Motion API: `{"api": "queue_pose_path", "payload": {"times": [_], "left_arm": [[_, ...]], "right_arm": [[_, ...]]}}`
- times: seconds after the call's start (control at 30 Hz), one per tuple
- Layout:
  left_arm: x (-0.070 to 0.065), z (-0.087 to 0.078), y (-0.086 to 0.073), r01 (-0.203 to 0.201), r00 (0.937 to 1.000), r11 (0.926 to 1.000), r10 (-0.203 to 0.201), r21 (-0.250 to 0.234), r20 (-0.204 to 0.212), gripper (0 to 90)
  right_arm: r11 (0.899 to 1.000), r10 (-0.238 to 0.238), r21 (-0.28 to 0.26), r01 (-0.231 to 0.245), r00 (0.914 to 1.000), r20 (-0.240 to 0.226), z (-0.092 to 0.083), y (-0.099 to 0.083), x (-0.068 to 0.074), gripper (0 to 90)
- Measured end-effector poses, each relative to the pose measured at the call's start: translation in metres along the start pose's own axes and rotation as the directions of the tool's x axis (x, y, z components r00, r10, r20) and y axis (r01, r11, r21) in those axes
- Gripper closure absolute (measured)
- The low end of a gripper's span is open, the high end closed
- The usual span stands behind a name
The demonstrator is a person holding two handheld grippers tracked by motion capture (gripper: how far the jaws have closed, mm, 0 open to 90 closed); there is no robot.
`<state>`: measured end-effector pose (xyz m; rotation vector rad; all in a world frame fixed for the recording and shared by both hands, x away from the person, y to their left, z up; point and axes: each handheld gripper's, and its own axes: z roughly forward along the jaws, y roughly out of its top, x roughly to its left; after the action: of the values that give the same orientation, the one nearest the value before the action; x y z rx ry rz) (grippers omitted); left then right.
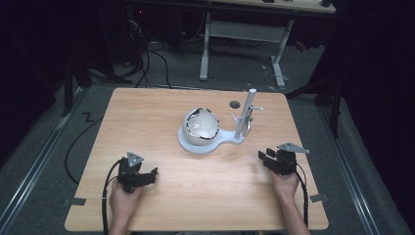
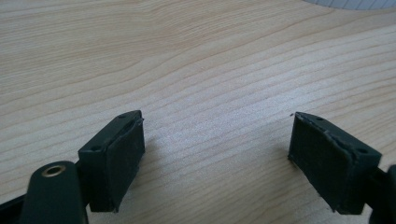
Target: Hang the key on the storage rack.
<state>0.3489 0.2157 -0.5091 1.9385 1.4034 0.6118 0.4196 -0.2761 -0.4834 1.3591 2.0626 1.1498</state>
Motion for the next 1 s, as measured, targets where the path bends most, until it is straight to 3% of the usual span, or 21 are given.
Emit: {"api": "queue_pose_path", "payload": {"times": [0.47,0.8,1.0], "left_arm": [[0.000,0.000,0.000,0.000,1.0000,1.0000,0.000,0.000,0.000,18.7],[0.000,0.000,0.000,0.000,1.0000,1.0000,0.000,0.000,0.000,18.7],[0.000,0.000,0.000,0.001,1.0000,1.0000,-0.001,-0.001,0.000,18.7]], "right_arm": [[0.994,-0.055,0.093,0.052,0.9978,0.037,0.022,-0.009,0.009,52.1],[0.989,-0.095,0.119,0.087,0.9937,0.059,0.025,-0.008,0.014,50.3],[0.989,-0.090,0.123,0.081,0.9933,0.073,0.026,-0.008,0.015,42.7]]}}
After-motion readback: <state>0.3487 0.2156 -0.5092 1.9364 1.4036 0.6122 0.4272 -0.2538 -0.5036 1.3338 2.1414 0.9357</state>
